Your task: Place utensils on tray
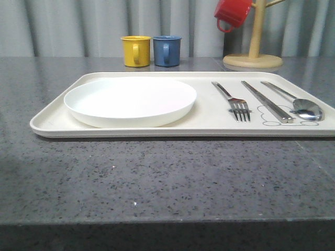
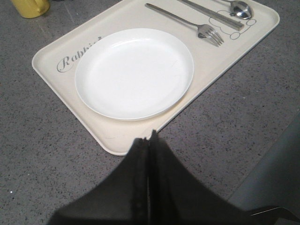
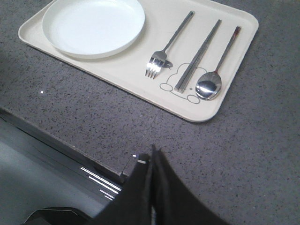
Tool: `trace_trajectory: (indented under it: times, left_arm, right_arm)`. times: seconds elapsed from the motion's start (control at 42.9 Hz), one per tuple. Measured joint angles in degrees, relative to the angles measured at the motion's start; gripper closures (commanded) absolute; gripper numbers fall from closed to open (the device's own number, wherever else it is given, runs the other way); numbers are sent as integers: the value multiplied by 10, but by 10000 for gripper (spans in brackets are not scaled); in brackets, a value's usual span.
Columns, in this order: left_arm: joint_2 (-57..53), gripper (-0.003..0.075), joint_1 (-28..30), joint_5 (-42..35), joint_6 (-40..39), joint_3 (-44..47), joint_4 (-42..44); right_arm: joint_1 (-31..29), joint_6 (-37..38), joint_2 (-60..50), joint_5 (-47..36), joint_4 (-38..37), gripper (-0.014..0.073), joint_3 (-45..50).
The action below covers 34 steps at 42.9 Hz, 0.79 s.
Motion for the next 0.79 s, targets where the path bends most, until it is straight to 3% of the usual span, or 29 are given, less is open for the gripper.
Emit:
trace_trajectory:
  times: [0.117,0.233,0.56,0.793]
  left_arm:
    - [-15,741,4,0,0,1,0]
    - [-54,741,46,-30,0,29,5]
    - [-271,741,238,-332,0,332,-14]
    - [-402,741,335,-394,0,468,-47]
  right_arm:
    - [0,0,0,0,0,712,0]
    - [0,0,0,0,0,712,0]
    - [0,0,0,0,-1,712,0]
    - [0,-1,0,1,-1,712,0]
